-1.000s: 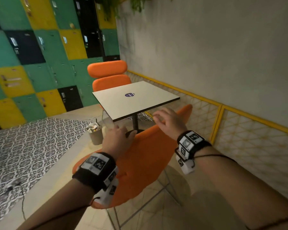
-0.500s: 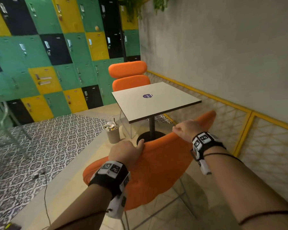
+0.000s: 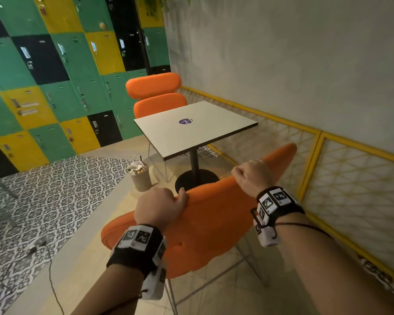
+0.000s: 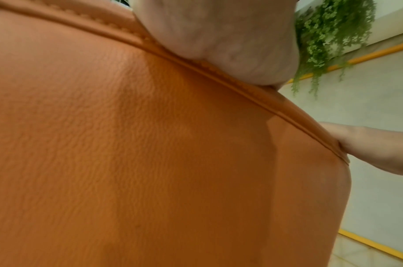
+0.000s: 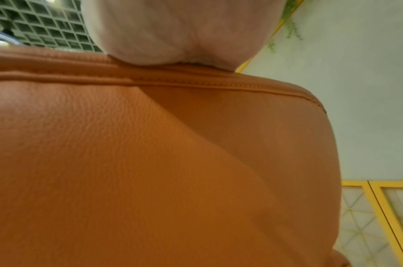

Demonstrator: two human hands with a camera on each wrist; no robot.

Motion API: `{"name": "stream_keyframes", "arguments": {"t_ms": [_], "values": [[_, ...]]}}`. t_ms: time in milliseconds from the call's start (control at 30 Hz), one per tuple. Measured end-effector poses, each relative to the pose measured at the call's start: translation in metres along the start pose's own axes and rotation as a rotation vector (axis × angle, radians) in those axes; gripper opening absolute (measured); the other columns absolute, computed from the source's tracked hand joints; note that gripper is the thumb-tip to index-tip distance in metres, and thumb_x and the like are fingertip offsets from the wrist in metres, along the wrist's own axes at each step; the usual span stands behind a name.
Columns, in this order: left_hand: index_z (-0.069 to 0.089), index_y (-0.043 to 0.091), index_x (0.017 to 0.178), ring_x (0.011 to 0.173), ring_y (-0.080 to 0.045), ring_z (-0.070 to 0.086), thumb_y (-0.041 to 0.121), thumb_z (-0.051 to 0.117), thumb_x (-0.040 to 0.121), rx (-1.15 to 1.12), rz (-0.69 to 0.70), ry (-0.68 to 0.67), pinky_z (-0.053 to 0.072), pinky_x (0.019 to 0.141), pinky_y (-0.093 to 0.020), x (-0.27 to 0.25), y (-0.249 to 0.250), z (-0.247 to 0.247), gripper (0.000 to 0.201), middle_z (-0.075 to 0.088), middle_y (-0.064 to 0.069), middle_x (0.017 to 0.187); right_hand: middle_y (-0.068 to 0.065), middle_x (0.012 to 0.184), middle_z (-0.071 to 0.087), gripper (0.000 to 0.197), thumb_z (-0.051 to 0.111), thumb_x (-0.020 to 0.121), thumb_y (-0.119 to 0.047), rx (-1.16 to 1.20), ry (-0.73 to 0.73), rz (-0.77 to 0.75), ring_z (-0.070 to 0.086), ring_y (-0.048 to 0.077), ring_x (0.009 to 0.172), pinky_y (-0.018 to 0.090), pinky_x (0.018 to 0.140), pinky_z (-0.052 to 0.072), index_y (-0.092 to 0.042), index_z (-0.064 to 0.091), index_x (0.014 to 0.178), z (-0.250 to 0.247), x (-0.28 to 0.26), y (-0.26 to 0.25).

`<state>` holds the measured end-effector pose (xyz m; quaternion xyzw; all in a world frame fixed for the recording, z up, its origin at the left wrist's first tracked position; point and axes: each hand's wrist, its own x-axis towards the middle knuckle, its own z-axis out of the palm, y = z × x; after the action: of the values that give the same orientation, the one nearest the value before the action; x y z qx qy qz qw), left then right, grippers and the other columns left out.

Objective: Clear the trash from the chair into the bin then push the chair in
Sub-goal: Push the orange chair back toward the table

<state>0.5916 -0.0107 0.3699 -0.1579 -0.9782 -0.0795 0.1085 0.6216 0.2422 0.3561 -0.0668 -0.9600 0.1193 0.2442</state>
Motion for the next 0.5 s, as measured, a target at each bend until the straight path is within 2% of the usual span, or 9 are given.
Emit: {"name": "stream_keyframes", "arguments": {"t_ms": [133,267,367,400,467,500], "values": [[0.069,0.016,0.068,0.055,-0.017,0.054,0.06,0.031,0.09,0.004,0.115,0.034,0.041,0.051,-0.025,-0.013,-0.016,-0.005,0.062,0.062,-0.002,0.06,-0.003,0.042,0.034,0.051,0.025,0.088,-0.039,-0.003,0.059,0.036,0.027,0.011,0.04,0.023,0.071,0.025,-0.018,0.043,0.045,-0.006,-0.031,-0.017],[0.062,0.017,0.06,0.046,-0.009,0.042,0.057,0.032,0.092,-0.046,0.207,0.014,0.028,0.043,-0.022,-0.029,-0.032,-0.015,0.059,0.049,0.004,0.049,0.002,0.048,0.042,0.055,0.022,0.084,-0.041,-0.094,0.117,0.115,0.034,0.019,0.048,0.026,0.067,0.023,-0.013,0.05,0.048,-0.015,-0.066,-0.041],[0.063,0.016,0.06,0.049,-0.013,0.05,0.057,0.033,0.091,-0.077,0.27,0.003,0.042,0.046,-0.027,-0.039,-0.049,-0.015,0.059,0.053,0.002,0.051,0.009,0.048,0.047,0.053,0.026,0.086,-0.034,-0.173,0.132,0.187,0.039,0.026,0.051,0.031,0.065,0.029,-0.008,0.05,0.046,-0.019,-0.089,-0.057],[0.061,0.016,0.059,0.048,-0.013,0.048,0.055,0.035,0.091,-0.094,0.294,0.029,0.042,0.044,-0.026,-0.042,-0.057,-0.014,0.056,0.053,0.003,0.05,0.01,0.047,0.046,0.053,0.025,0.085,-0.033,-0.2,0.14,0.202,0.04,0.027,0.05,0.031,0.063,0.029,-0.007,0.048,0.045,-0.019,-0.097,-0.063],[0.051,0.019,0.053,0.042,-0.01,0.036,0.042,0.044,0.09,-0.153,0.36,0.141,0.022,0.037,-0.019,-0.052,-0.069,-0.014,0.044,0.05,0.004,0.047,0.008,0.044,0.039,0.051,0.025,0.084,-0.032,-0.212,0.158,0.235,0.036,0.028,0.047,0.031,0.061,0.028,-0.009,0.042,0.042,-0.021,-0.113,-0.077],[0.049,0.021,0.05,0.04,-0.01,0.033,0.037,0.047,0.087,-0.189,0.388,0.192,0.013,0.038,-0.017,-0.057,-0.075,-0.014,0.04,0.051,0.002,0.045,0.007,0.043,0.037,0.05,0.025,0.084,-0.032,-0.216,0.161,0.251,0.034,0.027,0.046,0.032,0.061,0.03,-0.01,0.04,0.042,-0.023,-0.12,-0.084]]}}
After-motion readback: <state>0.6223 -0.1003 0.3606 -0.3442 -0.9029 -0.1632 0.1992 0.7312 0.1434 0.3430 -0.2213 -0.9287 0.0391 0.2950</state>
